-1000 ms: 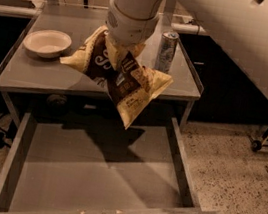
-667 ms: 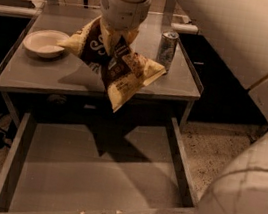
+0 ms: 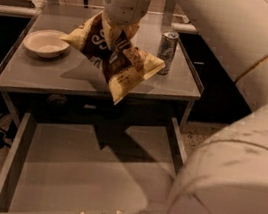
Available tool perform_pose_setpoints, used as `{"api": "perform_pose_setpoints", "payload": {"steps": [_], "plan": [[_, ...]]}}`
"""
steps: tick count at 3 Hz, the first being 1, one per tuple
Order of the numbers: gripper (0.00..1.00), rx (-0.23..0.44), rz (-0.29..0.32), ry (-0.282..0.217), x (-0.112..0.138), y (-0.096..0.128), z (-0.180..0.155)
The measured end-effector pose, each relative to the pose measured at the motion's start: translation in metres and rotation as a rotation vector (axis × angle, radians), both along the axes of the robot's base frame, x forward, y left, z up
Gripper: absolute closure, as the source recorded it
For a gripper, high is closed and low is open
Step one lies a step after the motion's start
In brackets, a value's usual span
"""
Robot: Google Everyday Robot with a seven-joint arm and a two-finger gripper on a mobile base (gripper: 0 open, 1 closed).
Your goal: Pick brown chip bag from top drawer and place on counter
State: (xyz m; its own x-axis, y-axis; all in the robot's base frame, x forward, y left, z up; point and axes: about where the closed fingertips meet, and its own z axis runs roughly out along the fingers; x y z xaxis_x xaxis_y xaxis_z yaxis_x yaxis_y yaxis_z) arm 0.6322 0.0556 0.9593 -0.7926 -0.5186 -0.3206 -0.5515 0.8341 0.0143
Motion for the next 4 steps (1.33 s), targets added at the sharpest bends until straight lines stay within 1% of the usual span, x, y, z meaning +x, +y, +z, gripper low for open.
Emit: {"api": "perform_pose_setpoints", "payload": {"steps": [1, 2, 3, 4], "plan": [[1.0, 0.009, -0.003, 0.002, 0.028, 0.011, 0.001], [1.0, 0.007, 0.002, 0.016, 0.047, 0.022, -0.009], [1.0, -0.002, 0.01, 0.02, 0.056, 0.029, -0.018], [1.0, -0.014, 0.036, 0.028, 0.062, 0.038, -0.031]]}}
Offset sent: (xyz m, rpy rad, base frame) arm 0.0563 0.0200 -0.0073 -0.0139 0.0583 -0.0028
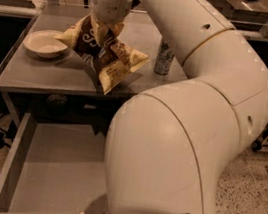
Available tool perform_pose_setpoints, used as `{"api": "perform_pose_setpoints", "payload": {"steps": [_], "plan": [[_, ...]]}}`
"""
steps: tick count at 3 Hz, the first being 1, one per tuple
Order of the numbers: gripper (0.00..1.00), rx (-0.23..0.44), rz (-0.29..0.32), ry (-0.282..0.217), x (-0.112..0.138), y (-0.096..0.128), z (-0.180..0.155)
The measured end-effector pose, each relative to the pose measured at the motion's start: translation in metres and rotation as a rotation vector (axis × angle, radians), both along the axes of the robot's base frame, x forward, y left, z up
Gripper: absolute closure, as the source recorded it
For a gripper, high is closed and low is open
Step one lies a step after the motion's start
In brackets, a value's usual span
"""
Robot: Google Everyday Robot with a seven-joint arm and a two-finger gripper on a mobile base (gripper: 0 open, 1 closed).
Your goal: Pick brown chip bag from top drawer and place on counter
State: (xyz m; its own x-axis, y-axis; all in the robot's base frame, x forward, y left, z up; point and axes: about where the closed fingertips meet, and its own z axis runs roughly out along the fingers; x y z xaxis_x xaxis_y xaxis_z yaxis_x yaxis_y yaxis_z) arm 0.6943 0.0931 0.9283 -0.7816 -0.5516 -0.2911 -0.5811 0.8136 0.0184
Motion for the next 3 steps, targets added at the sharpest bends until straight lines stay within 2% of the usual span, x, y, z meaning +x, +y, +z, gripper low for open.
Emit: {"api": "perform_pose_setpoints", "payload": {"steps": [2, 3], "plan": [[1.0, -0.009, 0.011, 0.014, 0.0025, 0.0052, -0.0109], [0.81, -0.009, 0.011, 0.014, 0.0025, 0.0052, -0.0109]]}}
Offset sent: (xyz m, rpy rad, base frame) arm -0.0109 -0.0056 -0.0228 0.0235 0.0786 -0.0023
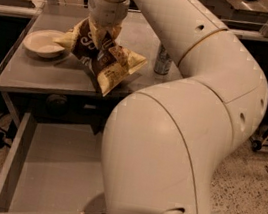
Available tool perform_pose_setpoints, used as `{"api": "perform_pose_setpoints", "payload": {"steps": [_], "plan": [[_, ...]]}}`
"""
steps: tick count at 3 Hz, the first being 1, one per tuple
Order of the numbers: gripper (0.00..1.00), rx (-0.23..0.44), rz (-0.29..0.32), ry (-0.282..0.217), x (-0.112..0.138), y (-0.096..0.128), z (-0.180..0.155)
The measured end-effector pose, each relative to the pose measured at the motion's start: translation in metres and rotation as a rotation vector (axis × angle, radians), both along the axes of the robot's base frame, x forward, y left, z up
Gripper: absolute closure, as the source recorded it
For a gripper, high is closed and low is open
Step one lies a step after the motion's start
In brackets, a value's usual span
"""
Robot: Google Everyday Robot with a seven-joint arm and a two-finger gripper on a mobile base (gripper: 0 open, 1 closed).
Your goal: Pick brown chip bag from top drawer and place on counter
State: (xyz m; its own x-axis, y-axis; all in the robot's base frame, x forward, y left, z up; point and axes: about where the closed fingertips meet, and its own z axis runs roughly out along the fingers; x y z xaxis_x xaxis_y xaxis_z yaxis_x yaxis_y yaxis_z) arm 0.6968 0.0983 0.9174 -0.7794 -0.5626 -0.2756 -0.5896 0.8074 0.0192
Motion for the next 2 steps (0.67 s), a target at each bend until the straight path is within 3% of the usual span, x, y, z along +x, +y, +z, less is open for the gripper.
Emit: {"api": "perform_pose_setpoints", "payload": {"steps": [2], "plan": [[0.34, 0.0, 0.0, 0.0, 0.0, 0.0, 0.0]]}}
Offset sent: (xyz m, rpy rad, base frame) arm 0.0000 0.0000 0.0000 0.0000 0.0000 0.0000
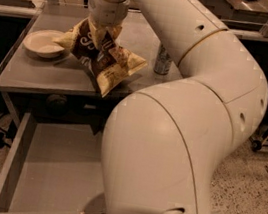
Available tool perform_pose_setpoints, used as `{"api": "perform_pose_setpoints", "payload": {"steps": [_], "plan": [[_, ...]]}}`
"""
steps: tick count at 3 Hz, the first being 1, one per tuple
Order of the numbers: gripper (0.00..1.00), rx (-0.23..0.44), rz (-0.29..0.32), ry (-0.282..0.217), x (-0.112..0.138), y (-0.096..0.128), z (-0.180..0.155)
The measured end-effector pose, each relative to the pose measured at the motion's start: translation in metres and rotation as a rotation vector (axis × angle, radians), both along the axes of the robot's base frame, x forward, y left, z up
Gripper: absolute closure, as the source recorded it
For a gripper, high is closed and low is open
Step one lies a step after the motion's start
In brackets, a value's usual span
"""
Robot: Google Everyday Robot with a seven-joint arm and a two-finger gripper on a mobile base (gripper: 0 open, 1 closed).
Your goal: Pick brown chip bag from top drawer and place on counter
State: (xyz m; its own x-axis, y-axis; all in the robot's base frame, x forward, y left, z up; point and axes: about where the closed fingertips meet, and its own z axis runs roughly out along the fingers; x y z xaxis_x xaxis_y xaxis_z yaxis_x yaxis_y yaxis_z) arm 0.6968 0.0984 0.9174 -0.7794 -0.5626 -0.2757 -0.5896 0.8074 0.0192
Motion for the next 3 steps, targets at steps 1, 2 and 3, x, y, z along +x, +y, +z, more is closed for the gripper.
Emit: {"api": "perform_pose_setpoints", "payload": {"steps": [1, 2, 3], "plan": [[0.12, 0.0, 0.0, 0.0, 0.0, 0.0, 0.0], [0.0, 0.0, 0.0, 0.0, 0.0, 0.0, 0.0], [0.0, 0.0, 0.0, 0.0, 0.0, 0.0, 0.0]]}}
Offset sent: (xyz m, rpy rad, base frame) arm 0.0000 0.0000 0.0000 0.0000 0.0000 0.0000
